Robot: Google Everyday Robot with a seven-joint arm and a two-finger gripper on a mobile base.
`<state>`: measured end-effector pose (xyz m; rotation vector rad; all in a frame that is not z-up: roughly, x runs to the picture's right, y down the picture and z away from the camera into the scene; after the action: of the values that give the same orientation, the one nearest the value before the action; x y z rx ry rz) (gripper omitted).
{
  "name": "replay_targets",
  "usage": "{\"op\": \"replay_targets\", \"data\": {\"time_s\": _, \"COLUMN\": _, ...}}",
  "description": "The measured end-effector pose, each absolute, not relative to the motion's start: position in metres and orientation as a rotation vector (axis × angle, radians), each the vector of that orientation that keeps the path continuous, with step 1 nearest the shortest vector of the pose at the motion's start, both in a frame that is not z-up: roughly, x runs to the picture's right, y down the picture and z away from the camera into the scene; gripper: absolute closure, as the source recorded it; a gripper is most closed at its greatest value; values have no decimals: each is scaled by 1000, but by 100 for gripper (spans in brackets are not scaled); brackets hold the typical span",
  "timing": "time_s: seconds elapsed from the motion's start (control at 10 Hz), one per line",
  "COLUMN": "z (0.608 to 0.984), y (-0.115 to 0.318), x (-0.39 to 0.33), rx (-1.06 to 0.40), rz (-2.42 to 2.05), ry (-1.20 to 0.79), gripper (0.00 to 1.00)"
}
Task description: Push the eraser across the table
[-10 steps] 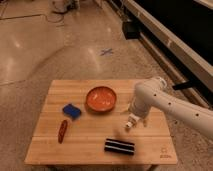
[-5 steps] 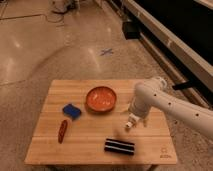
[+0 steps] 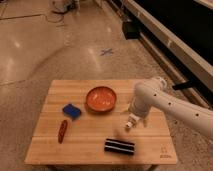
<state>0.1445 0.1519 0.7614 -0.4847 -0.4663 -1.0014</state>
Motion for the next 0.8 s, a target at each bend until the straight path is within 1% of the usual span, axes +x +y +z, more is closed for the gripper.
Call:
{"op": "replay_targets", "data": {"time_s": 0.2, "z": 764, "y": 153, "x": 151, "rx": -489, "rz": -1005, "ry": -452, "gripper": 20}}
{"op": "replay_targets", "data": {"time_s": 0.4, "z": 771, "y": 160, "x": 181, "rx": -511, "rz": -976, "ry": -394, "gripper": 20}}
{"op": "replay_targets", "data": {"time_s": 0.7, "z": 773, "y": 185, "x": 218, "rx": -554, "rz": -925, "ry": -356, "gripper": 20}}
{"op": "replay_targets", "data": {"time_s": 0.8, "z": 769, "y": 199, "x": 228, "rx": -575, "rz": -914, "ry": -351, "gripper": 20}}
